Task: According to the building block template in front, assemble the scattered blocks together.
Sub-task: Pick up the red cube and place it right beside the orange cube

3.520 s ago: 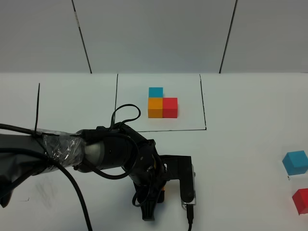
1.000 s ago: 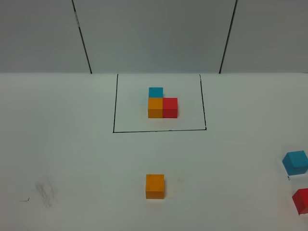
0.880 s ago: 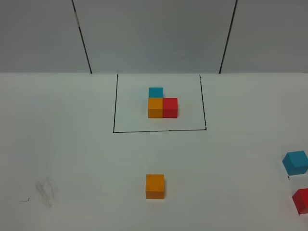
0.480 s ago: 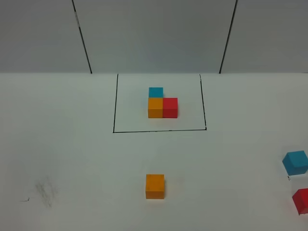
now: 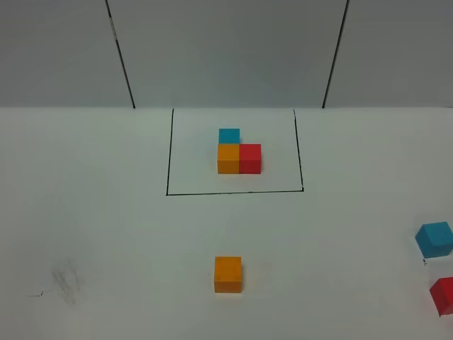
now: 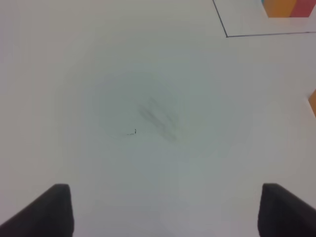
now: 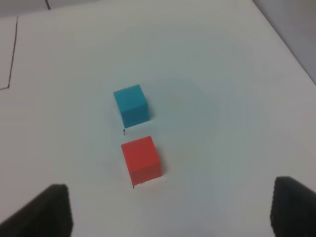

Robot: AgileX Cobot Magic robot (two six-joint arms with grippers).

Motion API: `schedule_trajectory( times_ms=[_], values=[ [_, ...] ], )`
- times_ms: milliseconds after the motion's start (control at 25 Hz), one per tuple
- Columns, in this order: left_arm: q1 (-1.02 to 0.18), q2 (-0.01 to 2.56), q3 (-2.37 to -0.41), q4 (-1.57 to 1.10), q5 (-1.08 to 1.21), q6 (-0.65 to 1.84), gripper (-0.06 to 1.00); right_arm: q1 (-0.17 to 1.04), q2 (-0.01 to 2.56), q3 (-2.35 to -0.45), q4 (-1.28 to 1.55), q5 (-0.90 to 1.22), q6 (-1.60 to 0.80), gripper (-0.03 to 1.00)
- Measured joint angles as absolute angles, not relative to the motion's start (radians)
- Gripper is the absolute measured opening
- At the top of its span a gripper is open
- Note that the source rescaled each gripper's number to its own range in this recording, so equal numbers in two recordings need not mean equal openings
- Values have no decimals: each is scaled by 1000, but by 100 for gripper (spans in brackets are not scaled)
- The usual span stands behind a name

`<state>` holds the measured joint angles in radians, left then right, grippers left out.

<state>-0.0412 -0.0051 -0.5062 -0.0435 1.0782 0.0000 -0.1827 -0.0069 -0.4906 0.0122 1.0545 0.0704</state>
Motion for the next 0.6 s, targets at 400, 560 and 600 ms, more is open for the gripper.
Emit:
schedule_trajectory(
  times_ms=[400, 560, 600],
  values=[
    [-41, -5, -506, -49, 1078, 0, 66, -183, -7, -491, 12, 1054, 70, 67],
    [-41, -5, -506, -49, 1078, 0, 66, -183, -7, -491, 12, 1054, 70, 67],
    [-41, -5, -506, -49, 1078, 0, 66, -183, -7, -491, 12, 1054, 70, 67]
  ],
)
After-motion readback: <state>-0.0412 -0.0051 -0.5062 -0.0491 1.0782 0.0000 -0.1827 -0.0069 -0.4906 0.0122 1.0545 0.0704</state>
